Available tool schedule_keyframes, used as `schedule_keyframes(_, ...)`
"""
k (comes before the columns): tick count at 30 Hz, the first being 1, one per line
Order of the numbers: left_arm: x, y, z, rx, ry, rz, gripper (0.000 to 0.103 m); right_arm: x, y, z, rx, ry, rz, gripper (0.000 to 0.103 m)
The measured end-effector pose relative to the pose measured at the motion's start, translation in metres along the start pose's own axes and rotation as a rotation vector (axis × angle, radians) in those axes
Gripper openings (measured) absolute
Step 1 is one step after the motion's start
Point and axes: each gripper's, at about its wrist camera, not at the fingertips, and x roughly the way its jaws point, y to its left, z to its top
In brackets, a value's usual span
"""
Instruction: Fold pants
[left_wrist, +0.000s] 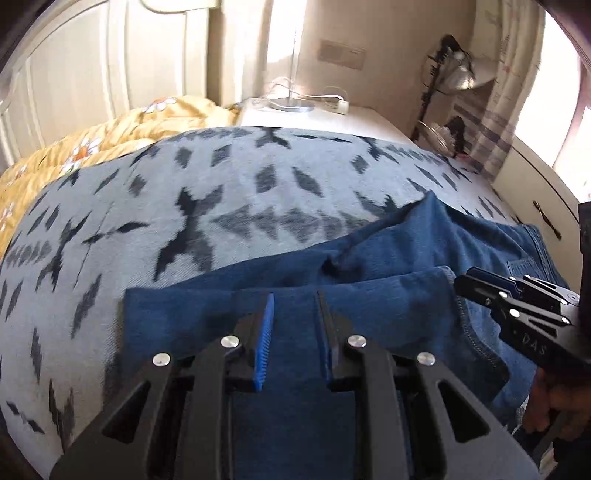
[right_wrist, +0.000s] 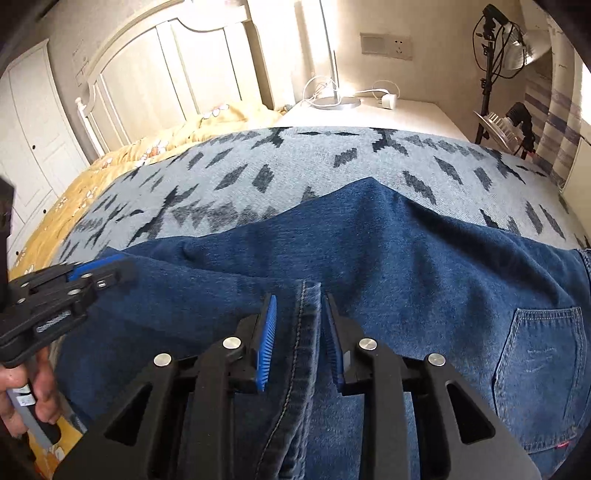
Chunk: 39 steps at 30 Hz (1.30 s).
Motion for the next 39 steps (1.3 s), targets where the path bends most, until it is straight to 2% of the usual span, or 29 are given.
schedule_keyframes(2,0.023,-0.017,0.017,0.04,0.033,-0.059,0.021,-0.001,0.007,-0.004,-0.026,0.013,0.014,0.028)
schedule_keyframes(4,0.054,-0.025,0.029,0.104,0.082,0.02,0.019,0.001,0.01,-0.007,-0.04,0.025,0.003,0.028)
schedule_keyframes(5,0.065,-0.018,0.035,0.094,0.086,0.063,0.019,0.002,0.009,-0.007,-0.039,0.029,0.003,0.028)
schedule_keyframes(6,0.067,-0.008,0.04,0.053,0.076,0.069,0.022,0.002,0.007,-0.005,-0.036,0.024,0.005,0.028)
schedule_keyframes(9,0.039,0.015,0.047,-0.044,-0.037,0.082,0.021,0.003,0.0,0.013,-0.044,0.007,0.016,0.028)
schedule_keyframes(12,0.026,0.016,0.037,-0.037,-0.028,0.059,0.022,0.027,0.001,0.039,-0.102,0.044,0.046,0.028)
schedule_keyframes(15,0.027,0.002,0.019,0.032,0.016,0.011,0.022,0.063,-0.002,0.06,-0.153,0.084,-0.016,0.028)
schedule_keyframes(17,0.033,0.001,0.01,0.034,0.042,0.078,0.025,0.08,-0.01,0.066,-0.141,0.106,-0.038,0.028)
schedule_keyframes(19,0.024,0.009,0.004,-0.022,0.024,0.151,0.026,0.086,-0.016,0.068,-0.131,0.114,-0.039,0.028)
schedule_keyframes(20,0.01,0.01,0.0,-0.054,-0.013,0.152,0.035,0.081,-0.016,0.068,-0.121,0.098,-0.039,0.028)
schedule_keyframes(21,-0.007,0.008,-0.005,-0.076,-0.056,0.15,0.053,0.064,-0.017,0.067,-0.1,0.055,-0.04,0.028)
schedule_keyframes(22,-0.023,0.006,-0.012,-0.095,-0.091,0.16,0.063,0.049,-0.016,0.066,-0.082,0.024,-0.024,0.035)
schedule_keyframes(23,-0.038,0.004,-0.022,-0.128,-0.12,0.175,0.082,0.027,-0.014,0.06,-0.056,-0.011,0.001,0.046)
schedule_keyframes(24,-0.05,0.004,-0.032,-0.16,-0.136,0.17,0.094,0.012,-0.009,0.054,-0.049,-0.027,0.013,0.082)
schedule_keyframes(25,-0.058,0.004,-0.044,-0.178,-0.137,0.157,0.097,-0.003,-0.003,0.047,-0.055,-0.044,0.036,0.09)
schedule_keyframes(27,-0.066,0.005,-0.065,-0.181,-0.125,0.155,0.098,-0.026,0.012,0.025,-0.082,-0.065,0.104,0.09)
schedule_keyframes(30,-0.077,0.012,-0.089,-0.162,-0.155,0.197,0.098,-0.03,0.036,-0.001,-0.084,-0.008,0.002,0.09)
schedule_keyframes(32,-0.091,0.024,-0.102,-0.196,-0.174,0.314,0.098,-0.033,0.044,-0.019,-0.101,-0.027,0.016,0.09)
schedule_keyframes(33,-0.099,0.032,-0.108,-0.22,-0.182,0.363,0.097,-0.035,0.05,-0.029,-0.126,-0.055,-0.006,0.09)
schedule_keyframes(34,-0.104,0.04,-0.115,-0.235,-0.18,0.376,0.097,-0.035,0.053,-0.035,-0.145,-0.053,-0.022,0.09)
schedule_keyframes(37,-0.112,0.062,-0.135,-0.308,-0.146,0.331,0.086,-0.027,0.051,-0.045,-0.144,0.003,-0.041,0.09)
schedule_keyframes(39,-0.114,0.073,-0.148,-0.346,-0.13,0.299,0.072,-0.022,0.05,-0.048,-0.166,0.005,-0.081,0.09)
